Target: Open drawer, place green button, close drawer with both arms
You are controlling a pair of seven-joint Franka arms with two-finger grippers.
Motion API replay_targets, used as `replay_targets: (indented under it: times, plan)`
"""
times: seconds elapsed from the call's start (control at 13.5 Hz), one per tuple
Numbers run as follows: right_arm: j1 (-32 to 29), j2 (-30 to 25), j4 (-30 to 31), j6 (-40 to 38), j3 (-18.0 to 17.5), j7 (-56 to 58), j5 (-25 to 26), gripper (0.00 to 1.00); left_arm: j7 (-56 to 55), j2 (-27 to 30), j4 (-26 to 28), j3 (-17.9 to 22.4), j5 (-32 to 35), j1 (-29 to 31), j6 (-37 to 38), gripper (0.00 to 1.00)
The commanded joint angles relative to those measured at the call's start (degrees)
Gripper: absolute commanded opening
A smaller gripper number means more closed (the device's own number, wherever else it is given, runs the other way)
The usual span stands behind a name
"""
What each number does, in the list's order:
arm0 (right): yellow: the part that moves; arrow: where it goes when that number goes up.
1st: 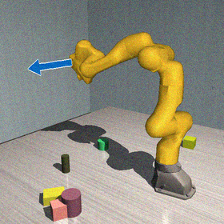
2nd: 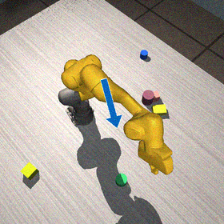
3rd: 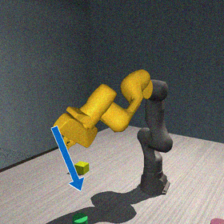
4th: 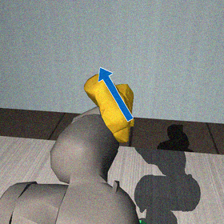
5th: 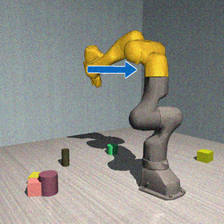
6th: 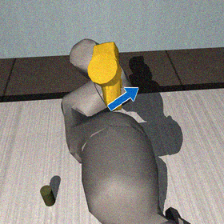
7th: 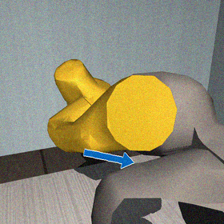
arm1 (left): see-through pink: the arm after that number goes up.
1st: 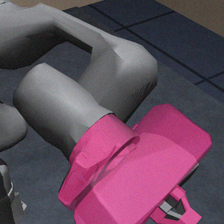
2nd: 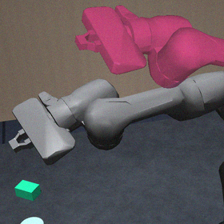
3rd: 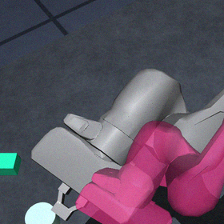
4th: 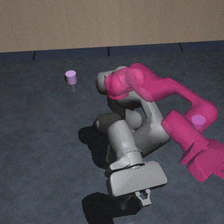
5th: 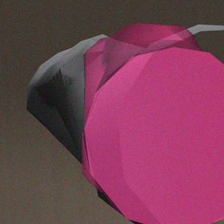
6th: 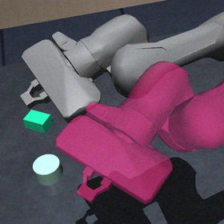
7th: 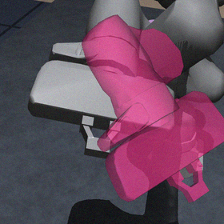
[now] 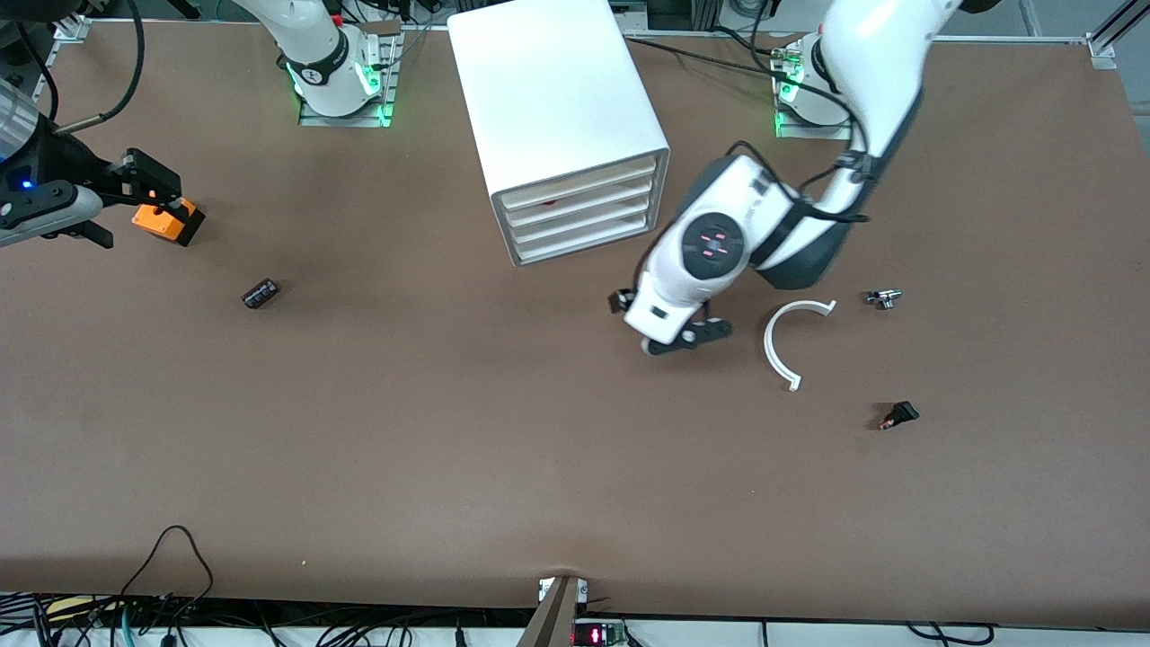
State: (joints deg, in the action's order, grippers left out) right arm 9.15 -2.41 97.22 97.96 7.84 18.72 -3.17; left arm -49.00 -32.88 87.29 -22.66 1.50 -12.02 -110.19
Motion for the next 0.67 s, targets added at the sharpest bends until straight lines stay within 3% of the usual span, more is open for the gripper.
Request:
replay_targets:
  times: [0.0,0.3,0.44,0.59]
  plan:
    - [-0.63,1.09,-2.39,-1.37,-0.99,1.49,2.54,1.00,5.99,4.47,0.69,-0.71,0.78,4.26,5.75,1.00]
    - [1.04,2.23,-2.48,0.03,-1.25,0.18,6.67,1.00,21.11,9.93,1.56,-0.02,0.35,11.56,10.07,1.00]
    - [1.40,2.58,-2.57,0.30,-1.25,-0.08,6.25,1.00,28.13,13.44,2.09,5.24,-0.18,11.49,12.18,1.00]
    - [1.40,2.59,-2.57,0.12,-1.25,-2.53,5.20,1.00,34.30,15.90,2.09,7.88,-0.97,12.45,15.08,1.00]
